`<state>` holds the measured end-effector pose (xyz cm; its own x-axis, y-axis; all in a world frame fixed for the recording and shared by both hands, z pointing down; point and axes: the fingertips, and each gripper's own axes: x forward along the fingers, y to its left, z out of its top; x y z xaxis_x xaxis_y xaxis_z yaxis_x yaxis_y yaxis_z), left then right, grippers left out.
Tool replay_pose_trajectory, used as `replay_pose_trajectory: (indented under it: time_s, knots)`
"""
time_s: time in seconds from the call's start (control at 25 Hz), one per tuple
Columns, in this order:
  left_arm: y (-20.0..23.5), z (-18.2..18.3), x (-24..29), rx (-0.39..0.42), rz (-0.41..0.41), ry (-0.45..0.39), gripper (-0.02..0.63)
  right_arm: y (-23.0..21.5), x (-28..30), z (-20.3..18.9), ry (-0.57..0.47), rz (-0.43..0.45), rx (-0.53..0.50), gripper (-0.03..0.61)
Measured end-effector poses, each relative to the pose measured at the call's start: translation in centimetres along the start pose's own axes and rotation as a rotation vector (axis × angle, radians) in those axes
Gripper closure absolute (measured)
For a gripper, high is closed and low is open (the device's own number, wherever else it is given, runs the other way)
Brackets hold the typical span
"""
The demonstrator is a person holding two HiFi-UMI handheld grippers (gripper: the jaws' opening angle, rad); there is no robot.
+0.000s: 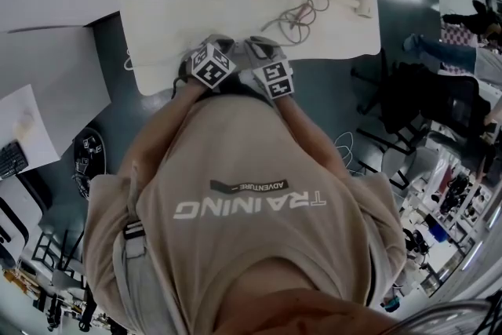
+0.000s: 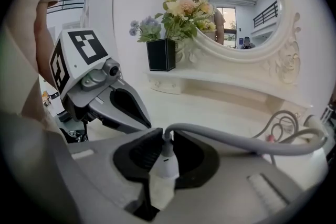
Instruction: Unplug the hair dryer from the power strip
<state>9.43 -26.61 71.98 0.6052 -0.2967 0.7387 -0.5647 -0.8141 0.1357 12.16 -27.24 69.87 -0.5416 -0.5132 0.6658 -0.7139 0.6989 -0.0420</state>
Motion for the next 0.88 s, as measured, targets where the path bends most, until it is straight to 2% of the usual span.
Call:
replay_pose_trajectory:
  time_s: [0.12,0.56,0.88]
  knots:
    - [-0.1,-0.1,0.0,0.002,0.001,0.0,0.607,0.2,-0.1,0.1,-0.001,-0.001,-0.026,0.511]
    - [-0.1,0.1,0.0,0.008,0.006,-0.004,0.607,-0.1,-1.6,1.3,-0.053,0.026,0.001,0.514]
    - [-0.2,0.1,-0.1,0.022,0.014,-0.004,0.607,-0.2,-5.9,5.1,-0.169,0.062,0.061,0.511]
